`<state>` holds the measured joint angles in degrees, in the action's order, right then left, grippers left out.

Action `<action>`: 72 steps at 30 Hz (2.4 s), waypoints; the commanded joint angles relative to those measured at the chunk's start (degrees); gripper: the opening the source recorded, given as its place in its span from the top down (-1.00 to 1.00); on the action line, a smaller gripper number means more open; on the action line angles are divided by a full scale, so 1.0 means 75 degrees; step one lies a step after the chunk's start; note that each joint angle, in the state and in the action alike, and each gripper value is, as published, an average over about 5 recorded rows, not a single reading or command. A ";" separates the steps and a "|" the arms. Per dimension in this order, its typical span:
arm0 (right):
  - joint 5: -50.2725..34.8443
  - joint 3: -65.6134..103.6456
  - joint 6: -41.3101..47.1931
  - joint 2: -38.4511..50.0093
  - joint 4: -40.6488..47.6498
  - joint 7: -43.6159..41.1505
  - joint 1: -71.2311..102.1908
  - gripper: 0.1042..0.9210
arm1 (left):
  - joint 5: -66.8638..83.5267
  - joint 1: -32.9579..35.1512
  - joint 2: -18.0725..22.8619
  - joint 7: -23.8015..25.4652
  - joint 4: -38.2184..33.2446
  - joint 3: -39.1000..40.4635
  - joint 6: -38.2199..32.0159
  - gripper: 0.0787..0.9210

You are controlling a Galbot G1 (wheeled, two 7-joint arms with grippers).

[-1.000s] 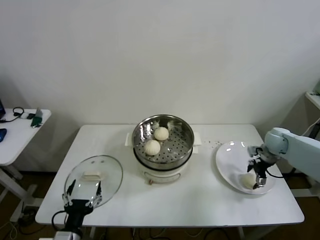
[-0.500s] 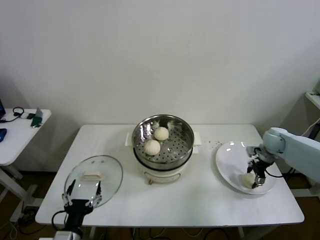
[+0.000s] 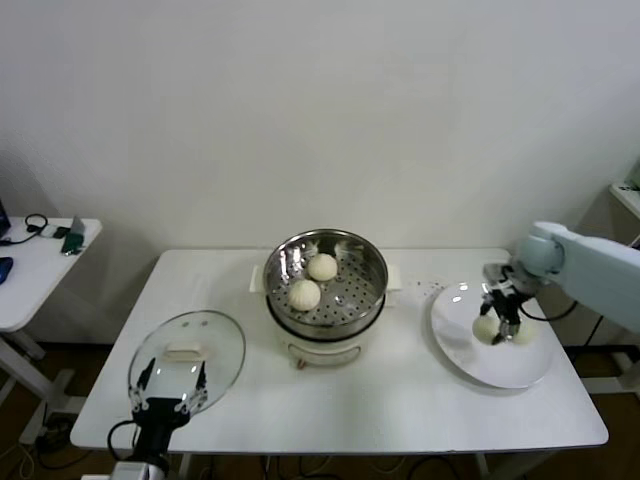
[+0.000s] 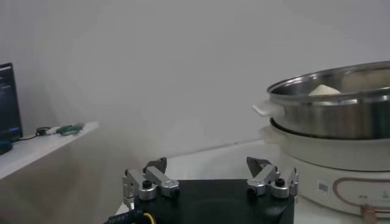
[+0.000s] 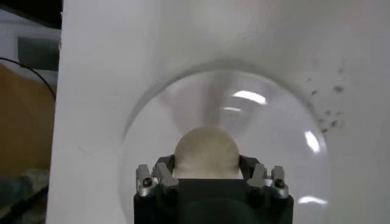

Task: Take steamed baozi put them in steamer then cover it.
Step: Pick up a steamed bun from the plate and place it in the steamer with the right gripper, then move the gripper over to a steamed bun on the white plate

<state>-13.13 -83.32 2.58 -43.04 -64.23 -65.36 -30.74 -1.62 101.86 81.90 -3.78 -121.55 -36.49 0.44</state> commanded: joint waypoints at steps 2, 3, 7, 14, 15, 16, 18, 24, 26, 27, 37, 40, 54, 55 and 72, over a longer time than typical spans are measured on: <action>-0.0375 -0.1800 -0.1934 -0.1646 -0.0272 -0.0205 -0.3032 -0.43 | 0.0028 0.0055 -0.0009 0.0000 -0.0026 -0.0021 -0.0041 -0.77; -0.0335 -0.1813 -0.2134 -0.1855 -0.0313 -0.0232 -0.3180 -0.43 | 0.0032 0.0074 -0.0012 0.0004 -0.0027 -0.0024 -0.0052 -0.77; -0.0153 -0.1636 -0.2862 -0.2727 -0.0480 -0.0314 -0.3550 -0.43 | 0.0037 0.0146 0.0009 0.0021 -0.0041 -0.0031 -0.0084 -0.77; 0.0604 -0.0682 -0.3592 -0.4210 -0.0434 -0.0456 -0.3098 -0.43 | 0.0081 0.0279 0.0025 0.0016 -0.0059 -0.0089 -0.0179 -0.77; 0.0721 -0.0567 -0.3626 -0.4363 -0.0433 -0.0481 -0.2950 -0.43 | 0.0096 0.0292 0.0024 0.0011 -0.0071 -0.0108 -0.0188 -0.77; 0.0835 -0.0453 -0.3652 -0.4519 -0.0428 -0.0506 -0.2788 -0.43 | 0.0114 0.0303 0.0022 0.0007 -0.0086 -0.0131 -0.0195 -0.77; 0.1044 -0.0234 -0.3665 -0.4793 -0.0419 -0.0559 -0.2476 -0.43 | 0.0142 0.0319 0.0018 0.0002 -0.0104 -0.0169 -0.0201 -0.77; 0.1679 -0.0002 -0.3783 -0.5323 -0.0447 -0.0585 -0.1652 -0.45 | 0.0202 0.0367 0.0021 -0.0002 -0.0058 -0.0234 -0.0243 -0.77; 0.1810 -0.0038 -0.3840 -0.5385 -0.0488 -0.0590 -0.1468 -0.45 | 0.0224 0.0389 0.0010 -0.0002 -0.0039 -0.0243 -0.0257 -0.77; 0.1857 -0.0078 -0.3866 -0.5395 -0.0511 -0.0592 -0.1399 -0.45 | 0.0233 0.0396 0.0002 -0.0001 -0.0032 -0.0246 -0.0261 -0.77; 0.2332 -0.0574 -0.4080 -0.5124 -0.0790 -0.0622 -0.1015 -0.45 | 0.0287 0.0352 -0.0054 0.0006 0.0041 -0.0220 -0.0249 -0.77; 0.2417 -0.0642 -0.4083 -0.5020 -0.0942 -0.0621 -0.0923 -0.45 | 0.0293 0.0344 -0.0060 0.0008 0.0075 -0.0214 -0.0246 -0.77; 0.2496 -0.0579 -0.4165 -0.5056 -0.0946 -0.0571 -0.0677 -0.46 | 0.0306 0.0323 -0.0073 0.0010 0.0168 -0.0190 -0.0224 -0.77; 0.2492 -0.0578 -0.4167 -0.5043 -0.0963 -0.0568 -0.0677 -0.46 | 0.0307 0.0323 -0.0070 0.0009 0.0170 -0.0190 -0.0223 -0.77; 0.2538 -0.0157 -0.4286 -0.4721 -0.0961 -0.0481 -0.0975 -0.76 | 0.0304 0.0322 -0.0077 0.0004 0.0141 -0.0182 -0.0226 -0.77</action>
<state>5.70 -85.48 -29.20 -78.88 -71.35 -69.24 -37.12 0.69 104.29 81.35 -3.74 -120.39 -37.87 -1.27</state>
